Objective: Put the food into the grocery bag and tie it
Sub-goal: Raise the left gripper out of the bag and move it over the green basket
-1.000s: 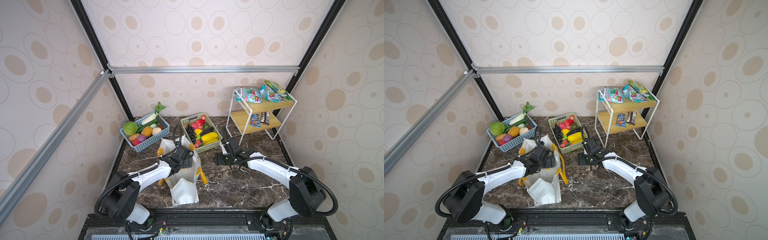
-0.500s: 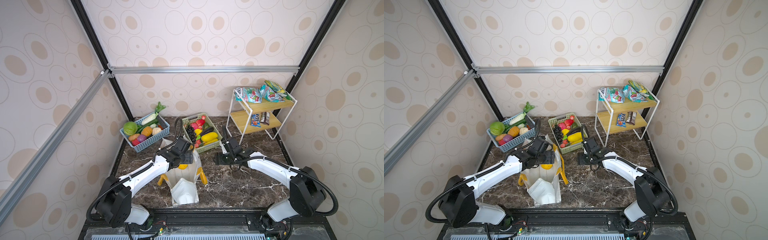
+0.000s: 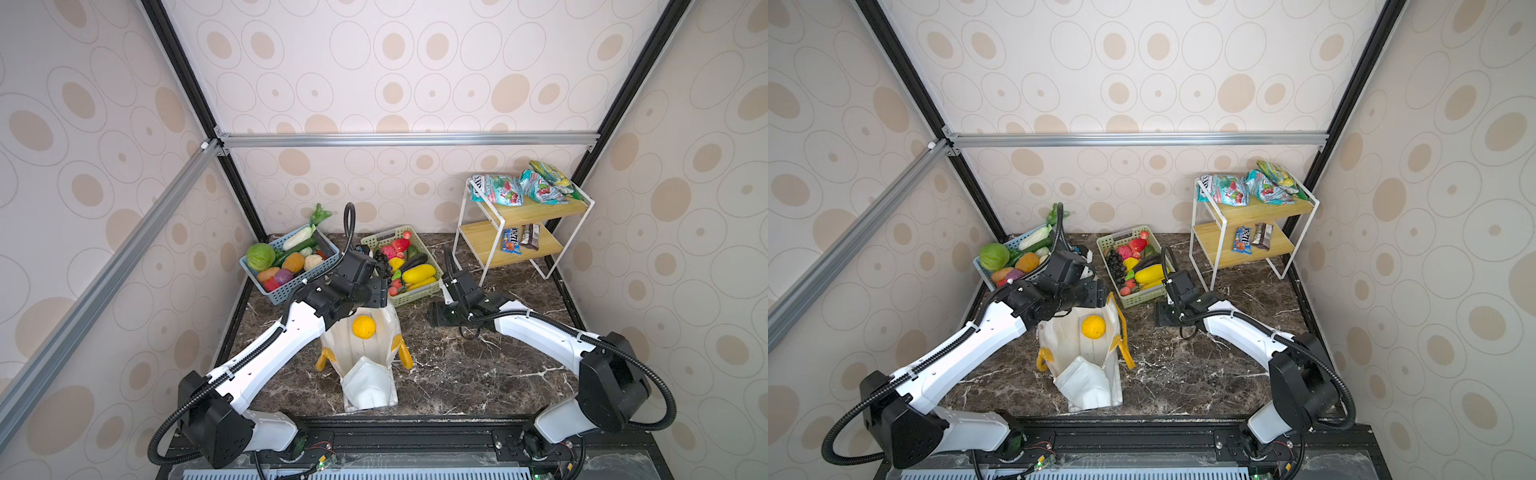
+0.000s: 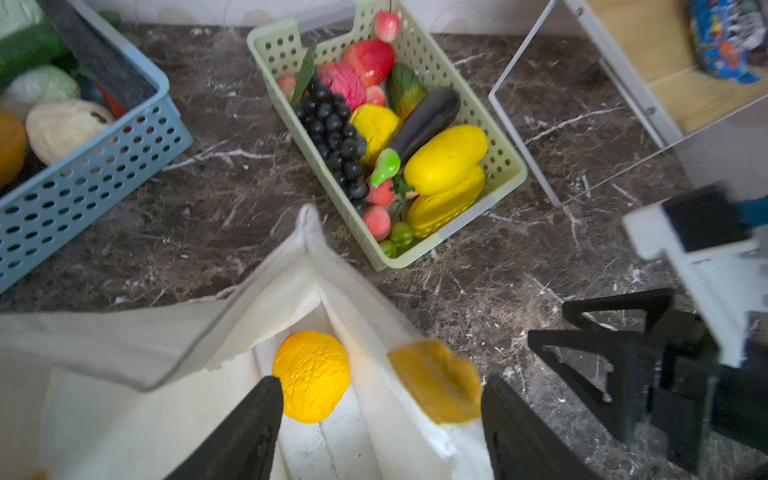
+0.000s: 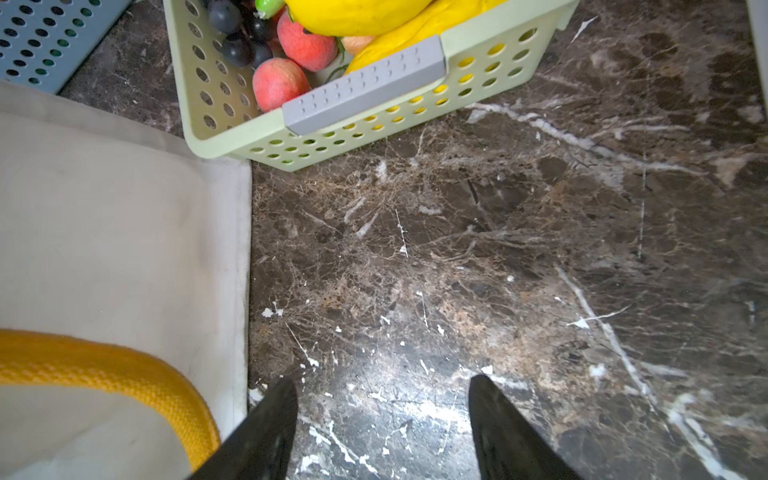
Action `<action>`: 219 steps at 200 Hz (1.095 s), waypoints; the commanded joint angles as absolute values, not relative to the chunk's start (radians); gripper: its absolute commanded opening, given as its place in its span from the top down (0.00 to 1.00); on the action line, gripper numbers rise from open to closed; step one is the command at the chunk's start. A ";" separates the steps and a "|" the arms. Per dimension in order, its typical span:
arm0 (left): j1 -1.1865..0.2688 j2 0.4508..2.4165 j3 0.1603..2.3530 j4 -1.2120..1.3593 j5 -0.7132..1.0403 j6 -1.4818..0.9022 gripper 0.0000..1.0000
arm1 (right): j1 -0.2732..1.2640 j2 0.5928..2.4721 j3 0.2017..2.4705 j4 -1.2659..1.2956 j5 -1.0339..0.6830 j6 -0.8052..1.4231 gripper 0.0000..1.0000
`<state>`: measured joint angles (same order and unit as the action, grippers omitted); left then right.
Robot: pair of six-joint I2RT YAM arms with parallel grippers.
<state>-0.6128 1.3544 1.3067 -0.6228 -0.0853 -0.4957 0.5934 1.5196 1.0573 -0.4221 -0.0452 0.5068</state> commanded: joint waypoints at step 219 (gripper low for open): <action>-0.659 2.131 2.088 -0.731 -0.075 -0.086 0.27 | 0.483 1.338 0.898 -0.479 0.037 0.533 0.30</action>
